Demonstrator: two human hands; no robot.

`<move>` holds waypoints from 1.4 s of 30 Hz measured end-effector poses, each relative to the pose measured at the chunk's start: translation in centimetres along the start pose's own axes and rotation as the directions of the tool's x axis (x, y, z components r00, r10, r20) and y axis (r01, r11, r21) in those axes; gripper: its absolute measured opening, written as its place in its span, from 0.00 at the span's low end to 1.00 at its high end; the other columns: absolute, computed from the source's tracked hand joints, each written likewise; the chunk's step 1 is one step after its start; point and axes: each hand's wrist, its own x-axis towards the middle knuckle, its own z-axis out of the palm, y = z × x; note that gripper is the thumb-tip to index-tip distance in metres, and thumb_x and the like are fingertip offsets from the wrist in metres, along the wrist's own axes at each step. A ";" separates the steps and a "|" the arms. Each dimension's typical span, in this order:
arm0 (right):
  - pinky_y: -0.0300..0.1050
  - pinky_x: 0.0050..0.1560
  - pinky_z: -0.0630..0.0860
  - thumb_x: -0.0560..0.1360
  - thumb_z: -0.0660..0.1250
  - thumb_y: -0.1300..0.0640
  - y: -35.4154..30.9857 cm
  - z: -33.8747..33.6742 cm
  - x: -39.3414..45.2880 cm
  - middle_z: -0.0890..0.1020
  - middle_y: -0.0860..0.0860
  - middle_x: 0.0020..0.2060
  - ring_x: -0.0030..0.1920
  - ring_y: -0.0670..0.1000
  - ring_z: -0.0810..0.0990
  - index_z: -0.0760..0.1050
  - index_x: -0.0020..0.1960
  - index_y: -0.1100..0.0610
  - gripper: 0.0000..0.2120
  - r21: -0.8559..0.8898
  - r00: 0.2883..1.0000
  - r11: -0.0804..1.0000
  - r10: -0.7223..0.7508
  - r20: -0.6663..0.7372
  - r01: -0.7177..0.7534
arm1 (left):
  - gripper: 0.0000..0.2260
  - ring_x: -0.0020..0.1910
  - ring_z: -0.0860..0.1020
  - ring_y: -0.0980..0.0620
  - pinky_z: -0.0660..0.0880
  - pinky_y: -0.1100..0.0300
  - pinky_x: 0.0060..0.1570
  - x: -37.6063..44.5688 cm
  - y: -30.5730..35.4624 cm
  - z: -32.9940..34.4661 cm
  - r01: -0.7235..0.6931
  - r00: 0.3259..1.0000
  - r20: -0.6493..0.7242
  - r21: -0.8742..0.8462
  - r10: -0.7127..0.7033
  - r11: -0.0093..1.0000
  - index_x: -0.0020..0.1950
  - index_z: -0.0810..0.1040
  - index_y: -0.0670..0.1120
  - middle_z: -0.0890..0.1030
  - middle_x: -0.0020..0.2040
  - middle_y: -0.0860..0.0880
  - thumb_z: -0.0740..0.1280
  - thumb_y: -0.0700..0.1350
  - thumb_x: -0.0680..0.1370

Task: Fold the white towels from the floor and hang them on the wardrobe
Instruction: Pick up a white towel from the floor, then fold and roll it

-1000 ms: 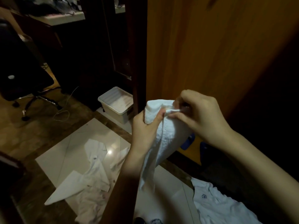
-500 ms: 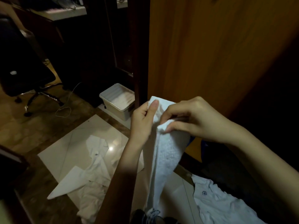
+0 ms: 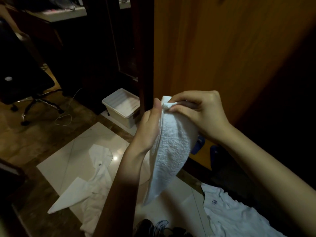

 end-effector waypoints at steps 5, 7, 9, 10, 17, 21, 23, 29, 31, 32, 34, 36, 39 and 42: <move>0.41 0.50 0.72 0.70 0.72 0.53 -0.4 0.2 -0.4 0.84 0.45 0.41 0.44 0.41 0.81 0.83 0.44 0.55 0.07 0.057 1.000 0.998 0.014 -0.027 -0.012 | 0.14 0.48 0.80 0.64 0.74 0.69 0.45 -0.2 -0.7 -0.7 -0.145 0.987 0.097 0.186 0.128 0.972 0.53 0.77 0.53 0.82 0.44 0.62 0.73 0.40 0.71; 0.45 0.49 0.70 0.69 0.72 0.51 -0.6 0.1 -0.6 0.83 0.44 0.40 0.43 0.41 0.80 0.83 0.43 0.53 0.06 0.016 1.000 1.000 -0.023 -0.001 0.023 | 0.15 0.46 0.79 0.65 0.73 0.70 0.46 -0.2 -1.0 -0.9 -0.127 0.989 0.096 0.203 0.109 0.971 0.51 0.77 0.53 0.82 0.42 0.62 0.69 0.33 0.74; 0.46 0.50 0.70 0.69 0.73 0.49 -0.4 -0.2 -0.8 0.82 0.43 0.42 0.45 0.41 0.79 0.82 0.45 0.53 0.08 -0.030 0.999 0.999 -0.031 0.017 0.031 | 0.16 0.46 0.79 0.66 0.73 0.71 0.47 -0.3 -1.0 -1.1 -0.113 0.992 0.081 0.196 0.099 0.974 0.52 0.77 0.53 0.82 0.41 0.62 0.67 0.31 0.74; 0.44 0.52 0.71 0.69 0.74 0.47 -0.1 -0.5 -0.9 0.81 0.44 0.46 0.48 0.42 0.78 0.81 0.48 0.53 0.12 -0.053 0.999 0.999 0.010 0.034 -0.008 | 0.16 0.47 0.80 0.65 0.73 0.71 0.47 -0.3 -1.1 -1.2 -0.113 0.993 0.060 0.183 0.104 0.976 0.52 0.77 0.53 0.83 0.42 0.62 0.67 0.32 0.74; 0.36 0.44 0.77 0.65 0.71 0.53 1.3 -2.7 -1.9 0.82 0.47 0.42 0.44 0.43 0.81 0.76 0.45 0.55 0.11 0.355 0.862 0.791 0.412 0.295 -0.499 | 0.18 0.50 0.80 0.62 0.76 0.67 0.46 -0.2 -1.3 -1.2 -0.127 0.981 -0.133 0.129 0.144 0.983 0.56 0.75 0.49 0.82 0.49 0.56 0.72 0.45 0.68; 0.38 0.43 0.78 0.70 0.72 0.64 1.3 -2.0 -2.7 0.81 0.47 0.41 0.44 0.45 0.81 0.73 0.45 0.55 0.09 0.479 0.901 0.769 0.412 0.135 -0.423 | 0.10 0.39 0.78 0.66 0.71 0.72 0.39 0.1 -1.8 0.0 -0.182 0.921 -0.262 0.362 0.287 0.914 0.43 0.78 0.54 0.81 0.37 0.61 0.75 0.41 0.70; 0.35 0.43 0.77 0.72 0.69 0.70 1.1 -1.6 -3.0 0.82 0.45 0.40 0.43 0.43 0.81 0.74 0.46 0.56 0.11 0.527 0.893 0.745 0.446 0.065 -0.410 | 0.08 0.37 0.75 0.63 0.70 0.68 0.38 0.5 -2.1 0.2 -0.188 0.865 -0.337 0.469 0.372 0.863 0.39 0.79 0.50 0.80 0.37 0.55 0.74 0.39 0.71; 0.38 0.42 0.78 0.73 0.66 0.59 0.9 0.1 -3.4 0.84 0.47 0.42 0.44 0.47 0.83 0.76 0.52 0.58 0.09 0.695 0.822 0.569 0.567 0.056 -0.440 | 0.03 0.41 0.78 0.62 0.74 0.65 0.41 0.1 -1.9 2.8 -0.164 0.887 -0.418 0.115 0.198 0.980 0.45 0.75 0.54 0.80 0.39 0.58 0.67 0.50 0.77; 0.38 0.41 0.78 0.71 0.64 0.55 0.8 0.4 -3.6 0.85 0.48 0.40 0.42 0.46 0.83 0.76 0.53 0.59 0.13 0.747 0.829 0.501 0.547 0.117 -0.436 | 0.14 0.42 0.77 0.59 0.74 0.62 0.42 0.0 -2.2 2.8 -0.205 0.871 -0.445 0.052 0.206 0.977 0.45 0.75 0.55 0.78 0.40 0.57 0.64 0.64 0.74; 0.37 0.40 0.78 0.71 0.63 0.53 0.8 0.5 -3.8 0.84 0.48 0.39 0.41 0.46 0.83 0.76 0.53 0.60 0.14 0.781 0.828 0.445 0.538 0.157 -0.438 | 0.18 0.42 0.76 0.58 0.73 0.62 0.42 0.1 -2.6 2.6 -0.229 0.871 -0.435 0.049 0.227 0.972 0.44 0.76 0.56 0.77 0.39 0.58 0.62 0.69 0.71; 0.38 0.40 0.78 0.70 0.64 0.48 0.8 0.7 -3.9 0.84 0.48 0.38 0.40 0.46 0.82 0.78 0.49 0.59 0.16 0.839 0.812 0.301 0.528 0.249 -0.453 | 0.20 0.42 0.75 0.58 0.72 0.62 0.42 0.0 -2.5 2.5 -0.245 0.897 -0.369 0.042 0.243 0.969 0.43 0.78 0.60 0.77 0.39 0.59 0.60 0.74 0.68; 0.40 0.44 0.78 0.69 0.68 0.45 0.9 0.9 -3.7 0.82 0.50 0.39 0.41 0.47 0.81 0.81 0.45 0.55 0.15 0.868 0.794 0.172 0.514 0.324 -0.465 | 0.21 0.43 0.75 0.55 0.72 0.57 0.44 -0.2 -2.2 3.0 -0.221 0.921 -0.331 -0.007 0.206 0.975 0.42 0.79 0.60 0.77 0.39 0.57 0.60 0.75 0.66; 0.41 0.48 0.77 0.74 0.62 0.47 1.0 1.3 -3.5 0.82 0.51 0.41 0.43 0.47 0.81 0.83 0.44 0.53 0.14 0.892 0.781 0.039 0.502 0.372 -0.450 | 0.21 0.44 0.74 0.48 0.70 0.49 0.46 -0.1 -1.4 3.8 -0.237 0.922 -0.327 -0.058 0.206 0.970 0.41 0.80 0.57 0.77 0.39 0.51 0.62 0.72 0.68; 0.42 0.51 0.78 0.72 0.65 0.47 0.7 1.5 -3.1 0.84 0.52 0.44 0.46 0.48 0.82 0.84 0.46 0.53 0.13 0.916 0.790 -0.023 0.498 0.358 -0.401 | 0.20 0.43 0.75 0.48 0.71 0.50 0.46 0.4 -0.9 4.1 -0.261 0.919 -0.323 -0.077 0.224 0.962 0.41 0.81 0.56 0.78 0.39 0.52 0.63 0.71 0.68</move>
